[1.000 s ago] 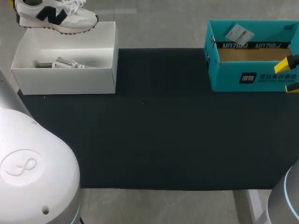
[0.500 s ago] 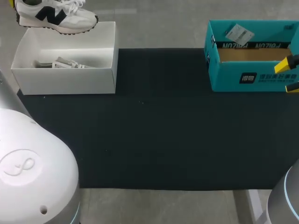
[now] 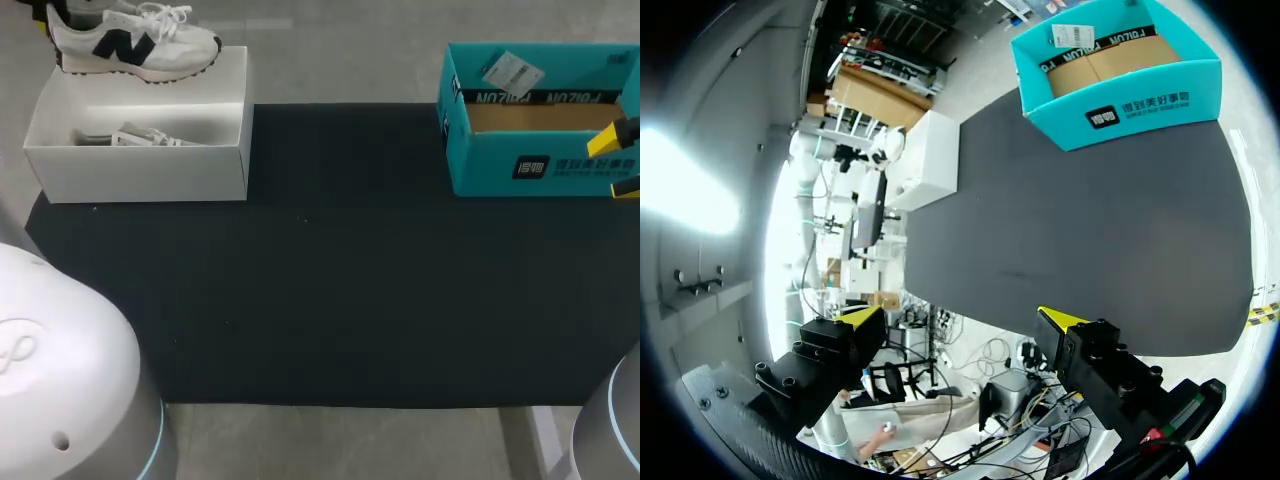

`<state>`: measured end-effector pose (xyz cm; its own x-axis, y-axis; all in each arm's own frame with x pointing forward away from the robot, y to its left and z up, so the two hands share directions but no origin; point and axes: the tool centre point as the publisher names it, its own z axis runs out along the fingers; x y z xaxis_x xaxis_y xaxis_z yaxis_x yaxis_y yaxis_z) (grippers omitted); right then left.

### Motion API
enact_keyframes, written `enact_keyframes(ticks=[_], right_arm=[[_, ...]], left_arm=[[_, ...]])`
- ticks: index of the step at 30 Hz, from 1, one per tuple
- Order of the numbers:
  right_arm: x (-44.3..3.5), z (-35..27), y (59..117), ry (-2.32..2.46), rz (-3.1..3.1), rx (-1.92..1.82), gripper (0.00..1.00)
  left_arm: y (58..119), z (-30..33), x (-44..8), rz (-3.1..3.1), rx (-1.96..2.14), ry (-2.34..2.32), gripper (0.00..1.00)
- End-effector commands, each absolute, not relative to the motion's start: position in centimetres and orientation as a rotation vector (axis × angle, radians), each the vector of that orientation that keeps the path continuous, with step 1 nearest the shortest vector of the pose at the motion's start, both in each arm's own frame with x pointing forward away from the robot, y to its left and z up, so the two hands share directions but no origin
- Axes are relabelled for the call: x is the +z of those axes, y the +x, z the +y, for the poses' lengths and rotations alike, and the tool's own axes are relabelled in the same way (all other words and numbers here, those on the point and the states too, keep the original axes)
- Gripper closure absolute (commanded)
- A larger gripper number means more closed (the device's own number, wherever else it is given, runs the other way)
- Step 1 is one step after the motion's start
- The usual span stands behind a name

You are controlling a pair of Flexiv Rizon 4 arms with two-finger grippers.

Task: Take the shoe out of the shoebox, open the shoe tongue, remove and reinsert the insole, then place the shoe into the shoebox

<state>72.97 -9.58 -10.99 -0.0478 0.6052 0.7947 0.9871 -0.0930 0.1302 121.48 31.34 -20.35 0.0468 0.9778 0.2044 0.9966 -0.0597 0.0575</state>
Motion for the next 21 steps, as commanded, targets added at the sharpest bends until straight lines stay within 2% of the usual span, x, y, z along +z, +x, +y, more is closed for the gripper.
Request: enact_keyframes(ticks=[1,21], right_arm=[[-11.0,-9.6,72.9,-1.737,-1.686,-1.002,0.00],[-11.0,-9.6,72.9,-1.737,-1.686,-1.002,0.00]], left_arm=[[120.7,31.2,-22.4,-2.126,-0.434,-2.251,1.00],[122.2,31.1,-30.1,-2.141,-0.363,-2.251,1.00]])
